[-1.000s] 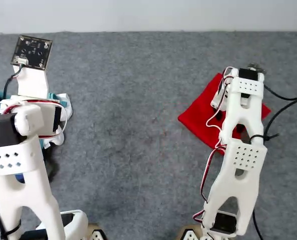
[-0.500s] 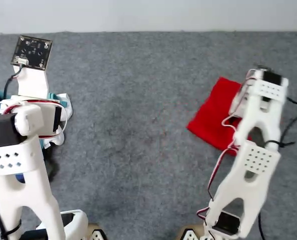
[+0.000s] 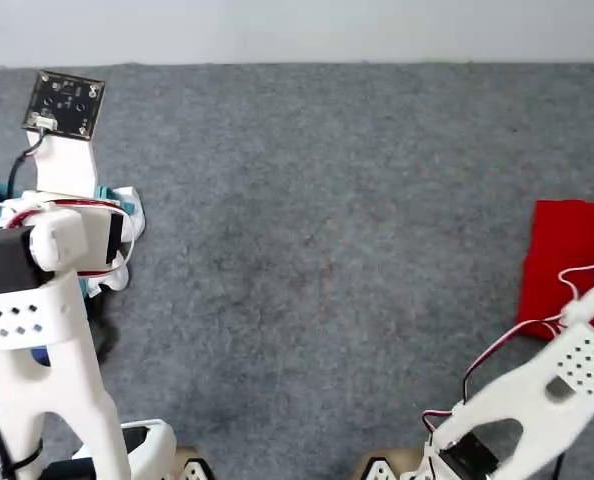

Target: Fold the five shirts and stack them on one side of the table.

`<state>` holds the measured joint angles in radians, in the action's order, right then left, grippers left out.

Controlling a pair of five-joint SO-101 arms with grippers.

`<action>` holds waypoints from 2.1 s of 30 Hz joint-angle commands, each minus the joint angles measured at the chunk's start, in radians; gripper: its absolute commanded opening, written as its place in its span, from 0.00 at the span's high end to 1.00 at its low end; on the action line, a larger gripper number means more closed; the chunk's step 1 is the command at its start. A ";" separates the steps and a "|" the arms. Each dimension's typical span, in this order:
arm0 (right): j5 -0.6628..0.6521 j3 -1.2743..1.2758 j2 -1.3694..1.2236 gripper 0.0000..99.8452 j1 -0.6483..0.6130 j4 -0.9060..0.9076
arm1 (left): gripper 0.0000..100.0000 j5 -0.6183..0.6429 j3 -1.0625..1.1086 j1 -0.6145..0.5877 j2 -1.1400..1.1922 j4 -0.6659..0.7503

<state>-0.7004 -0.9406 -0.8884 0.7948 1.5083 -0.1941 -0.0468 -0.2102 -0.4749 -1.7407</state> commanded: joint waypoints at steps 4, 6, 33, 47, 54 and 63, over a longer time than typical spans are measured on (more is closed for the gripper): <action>-0.011 -0.054 0.111 0.70 -0.010 0.101 | 0.98 -0.006 -0.004 0.003 -0.023 -0.012; 0.023 -0.054 0.148 0.64 -0.018 0.153 | 0.98 -0.006 -0.004 0.003 -0.023 -0.012; 0.034 0.167 0.048 0.99 -0.081 0.288 | 0.98 -0.006 0.090 -0.003 -0.256 -0.012; 0.026 0.173 0.105 0.99 0.056 -0.082 | 0.98 -0.006 0.131 -0.003 -0.391 -0.011; 0.034 -0.026 0.087 0.99 0.025 0.249 | 0.98 -0.006 0.128 -0.006 -0.400 -0.011; 0.077 0.043 0.450 0.99 0.022 0.292 | 0.90 -0.014 0.205 -0.270 -0.322 0.026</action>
<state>-0.6391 -0.9390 -0.6122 0.8301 1.7538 -0.1941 0.1358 -0.3775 -0.8416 -1.7346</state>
